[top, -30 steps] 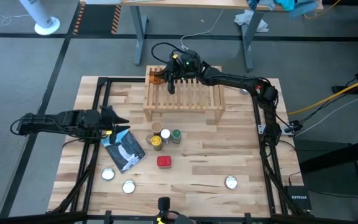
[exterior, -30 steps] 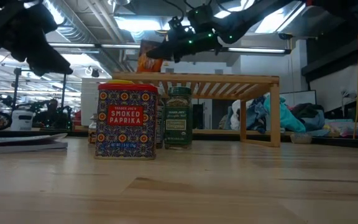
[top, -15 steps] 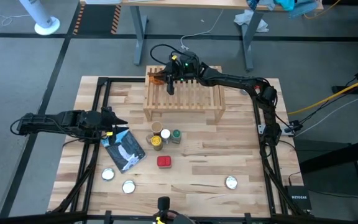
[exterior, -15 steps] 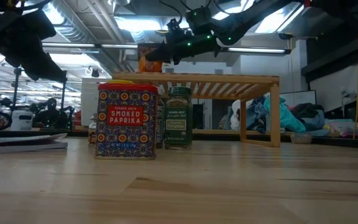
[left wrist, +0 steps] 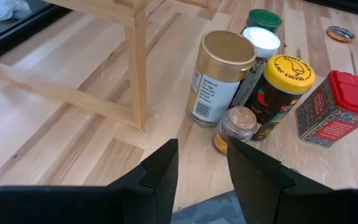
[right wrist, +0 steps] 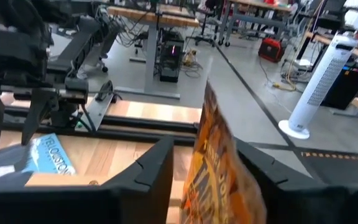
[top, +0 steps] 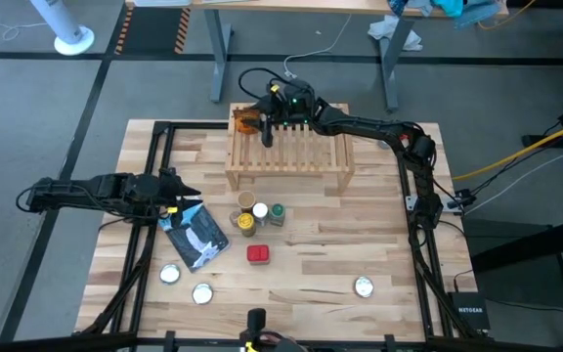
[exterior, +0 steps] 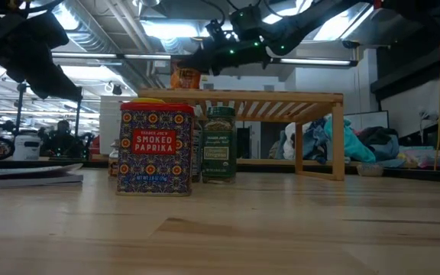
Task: Shelf spices
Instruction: Put the brown seasoning bag on the shelf, then put the transparent seasoning bottle on the shelf
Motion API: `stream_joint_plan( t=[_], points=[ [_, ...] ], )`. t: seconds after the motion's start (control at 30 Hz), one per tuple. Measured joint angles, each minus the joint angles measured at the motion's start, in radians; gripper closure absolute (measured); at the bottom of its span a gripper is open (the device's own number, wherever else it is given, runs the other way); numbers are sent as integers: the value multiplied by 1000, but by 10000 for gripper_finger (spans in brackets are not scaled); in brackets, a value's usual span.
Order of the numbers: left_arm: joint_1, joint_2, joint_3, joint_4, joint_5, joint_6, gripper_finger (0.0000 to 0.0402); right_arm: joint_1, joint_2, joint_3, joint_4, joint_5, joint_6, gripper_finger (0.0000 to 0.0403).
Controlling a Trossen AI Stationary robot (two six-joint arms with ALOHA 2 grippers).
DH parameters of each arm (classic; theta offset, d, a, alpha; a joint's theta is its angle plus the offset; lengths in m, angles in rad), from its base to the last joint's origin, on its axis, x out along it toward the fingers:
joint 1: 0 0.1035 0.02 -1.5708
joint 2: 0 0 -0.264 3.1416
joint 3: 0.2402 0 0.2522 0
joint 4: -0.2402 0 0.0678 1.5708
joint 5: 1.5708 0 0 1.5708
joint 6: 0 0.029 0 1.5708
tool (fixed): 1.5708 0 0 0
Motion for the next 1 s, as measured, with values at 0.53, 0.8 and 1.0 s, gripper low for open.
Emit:
stream_joint_plan(
  t=[0.53,0.8,1.0],
  points=[
    [0,0,0,0,0,0,271,-1,0,2,137,27,15,242],
    [0,0,0,0,0,0,271,-1,0,130,17,2,54,242],
    [0,0,0,0,0,0,271,4,-13,322,-304,-112,55,242]
  ],
)
